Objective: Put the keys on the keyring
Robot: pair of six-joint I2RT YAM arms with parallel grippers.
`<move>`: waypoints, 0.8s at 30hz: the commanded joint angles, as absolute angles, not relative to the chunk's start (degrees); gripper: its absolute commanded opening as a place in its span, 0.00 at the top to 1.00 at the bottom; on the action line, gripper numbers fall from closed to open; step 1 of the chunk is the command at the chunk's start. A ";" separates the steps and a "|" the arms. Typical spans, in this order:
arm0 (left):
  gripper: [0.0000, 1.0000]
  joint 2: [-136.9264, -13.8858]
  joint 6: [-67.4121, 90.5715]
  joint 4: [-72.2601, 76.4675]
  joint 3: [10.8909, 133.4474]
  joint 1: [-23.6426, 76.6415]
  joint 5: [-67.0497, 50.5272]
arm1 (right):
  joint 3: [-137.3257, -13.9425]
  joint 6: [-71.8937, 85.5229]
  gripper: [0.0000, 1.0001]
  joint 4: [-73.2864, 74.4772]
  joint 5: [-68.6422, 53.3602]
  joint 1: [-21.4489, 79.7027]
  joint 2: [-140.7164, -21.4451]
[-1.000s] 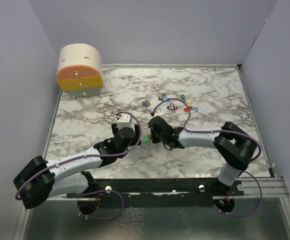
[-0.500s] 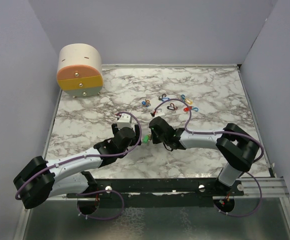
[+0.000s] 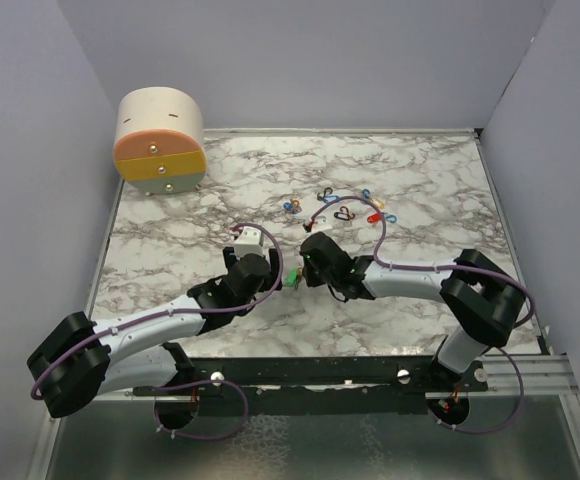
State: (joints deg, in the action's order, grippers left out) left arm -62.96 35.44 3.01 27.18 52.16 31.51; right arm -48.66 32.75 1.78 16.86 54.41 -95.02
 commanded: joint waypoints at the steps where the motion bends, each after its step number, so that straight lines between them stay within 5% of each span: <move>1: 0.23 -63.61 35.33 4.37 26.97 51.88 30.94 | -48.33 32.63 0.99 2.52 17.64 54.93 -92.75; 24: 0.23 -64.15 34.96 9.78 24.07 51.56 29.53 | -48.34 31.60 0.99 5.77 19.74 54.93 -84.54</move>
